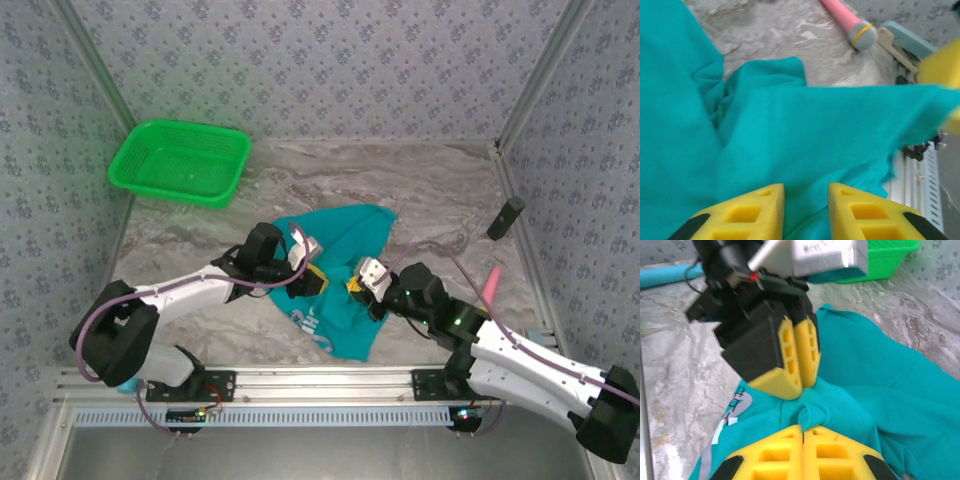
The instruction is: Fold the inside-out t-shirt
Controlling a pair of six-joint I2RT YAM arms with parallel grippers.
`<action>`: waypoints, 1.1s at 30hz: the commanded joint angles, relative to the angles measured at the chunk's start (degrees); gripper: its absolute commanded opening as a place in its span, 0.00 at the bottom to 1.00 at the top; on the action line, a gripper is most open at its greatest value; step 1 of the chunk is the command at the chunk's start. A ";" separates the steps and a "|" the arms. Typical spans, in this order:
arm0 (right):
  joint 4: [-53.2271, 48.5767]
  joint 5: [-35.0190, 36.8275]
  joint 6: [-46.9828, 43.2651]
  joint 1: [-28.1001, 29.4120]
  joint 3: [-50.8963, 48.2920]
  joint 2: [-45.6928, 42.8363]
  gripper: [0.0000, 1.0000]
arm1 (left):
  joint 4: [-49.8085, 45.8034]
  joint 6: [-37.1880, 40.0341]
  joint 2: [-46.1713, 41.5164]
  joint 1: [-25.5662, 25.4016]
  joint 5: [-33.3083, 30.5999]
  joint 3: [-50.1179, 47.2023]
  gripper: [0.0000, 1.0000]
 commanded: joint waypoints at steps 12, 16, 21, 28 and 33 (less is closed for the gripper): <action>-3.74 -19.39 1.55 -8.12 14.12 9.85 0.00 | -7.27 2.99 -18.22 -2.61 -2.41 0.68 0.63; -3.38 -21.68 1.63 -8.49 15.02 11.30 0.00 | -7.79 2.23 -16.54 -5.75 -6.08 2.65 0.64; -3.45 -24.58 2.38 -8.48 15.96 12.31 0.01 | -7.64 1.03 -10.60 -6.83 -8.61 5.96 0.64; -6.84 -21.35 1.57 -8.81 15.46 10.18 0.01 | -8.40 -0.88 -6.11 -5.43 -6.60 9.00 0.33; -12.51 -10.61 1.27 -9.62 14.19 6.71 0.00 | -14.19 1.78 -9.19 -2.88 -4.93 7.90 0.15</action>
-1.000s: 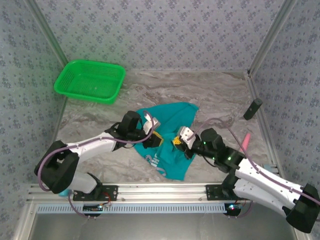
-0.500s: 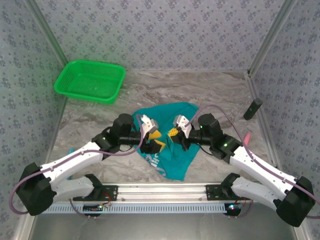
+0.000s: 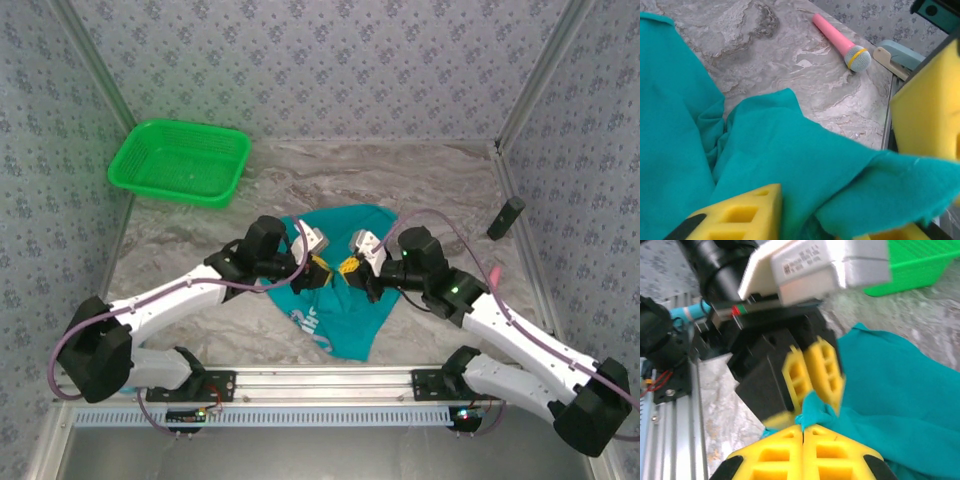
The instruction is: Fold the inside-out t-shirt
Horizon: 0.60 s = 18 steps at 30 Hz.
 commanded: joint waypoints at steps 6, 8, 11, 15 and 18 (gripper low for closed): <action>-2.54 5.33 0.34 -0.62 -2.50 -4.21 0.00 | -8.65 -0.59 -4.93 1.85 0.09 -1.61 0.27; -1.31 3.99 0.48 -0.39 -2.56 -3.66 0.00 | -7.29 -2.34 -5.11 1.17 0.25 -2.64 0.37; -0.51 2.94 0.86 -0.20 -1.96 -2.19 0.00 | -4.68 -4.08 -4.12 -2.19 -2.58 -2.89 0.50; -0.58 2.83 2.08 -0.08 -0.52 -0.53 0.00 | 0.48 -7.82 -2.08 -6.00 -4.43 -3.52 0.58; -0.07 1.89 2.67 0.07 -0.41 -0.20 0.00 | 0.56 -10.24 -1.61 -6.62 -10.96 -4.38 0.57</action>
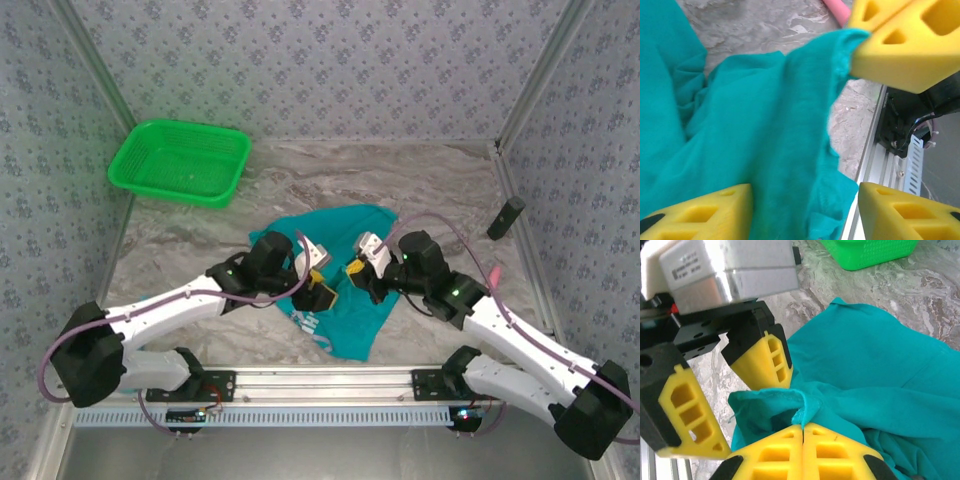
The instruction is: Fold the inside-out t-shirt
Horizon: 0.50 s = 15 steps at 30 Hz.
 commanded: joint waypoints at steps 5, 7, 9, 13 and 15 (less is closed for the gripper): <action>0.13 -0.08 1.20 0.51 1.80 -0.97 0.00 | -4.66 -2.90 1.05 0.79 -12.29 0.25 0.20; -0.66 -0.64 0.62 0.49 1.75 -2.00 0.01 | -9.17 -1.59 0.17 2.25 -14.71 1.26 0.05; -1.22 -3.74 -0.85 0.59 1.21 -3.23 0.03 | -12.91 0.37 -1.74 4.22 -15.09 2.50 0.00; -2.91 -2.92 -1.28 1.92 -0.13 -3.54 0.11 | -14.61 4.28 -8.74 5.92 -13.55 4.18 0.00; -3.77 2.37 0.44 2.84 -0.48 -3.39 0.27 | -13.28 4.97 -11.38 6.12 -12.52 4.29 0.00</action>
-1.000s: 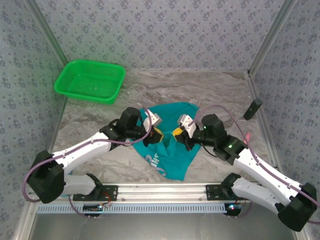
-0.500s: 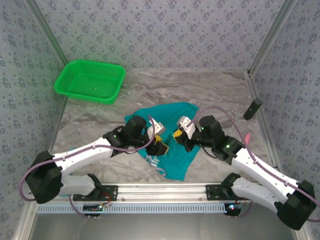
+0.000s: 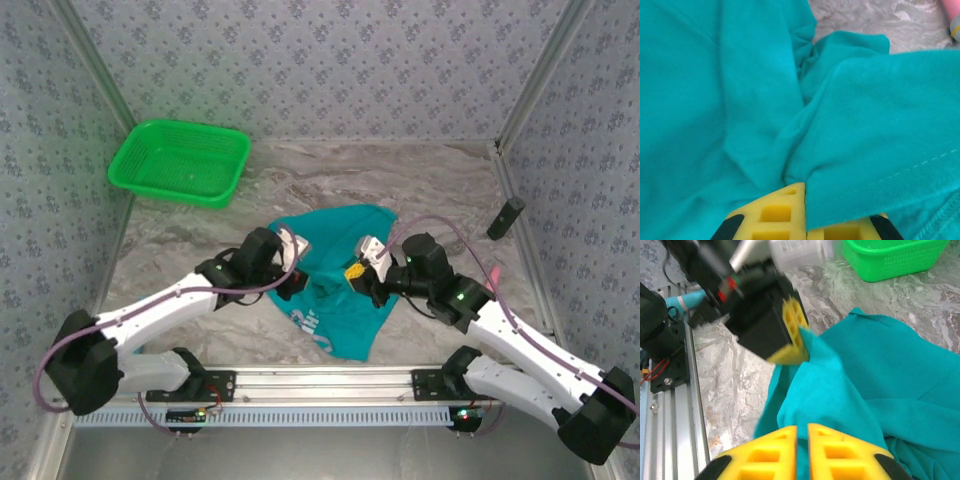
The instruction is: Fold the inside-out t-shirt
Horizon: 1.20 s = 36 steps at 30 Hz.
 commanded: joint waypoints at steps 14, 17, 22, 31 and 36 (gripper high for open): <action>-1.80 9.79 -2.36 5.87 -5.82 3.24 0.55 | -2.03 1.11 -10.20 3.25 1.36 2.29 0.00; -2.62 26.42 19.13 7.25 -5.42 6.84 0.55 | -1.93 0.52 -9.93 3.98 0.30 2.92 0.00; -10.25 20.80 46.66 6.18 -6.95 9.17 0.56 | -1.29 -1.35 -8.88 5.12 -0.40 3.87 0.00; -8.62 13.74 35.51 4.38 -6.39 8.55 0.57 | -2.59 -0.43 -7.02 5.93 2.87 5.96 0.00; -16.22 11.52 37.27 -9.41 5.73 10.11 0.56 | 1.80 4.51 -7.62 4.27 17.33 0.66 0.00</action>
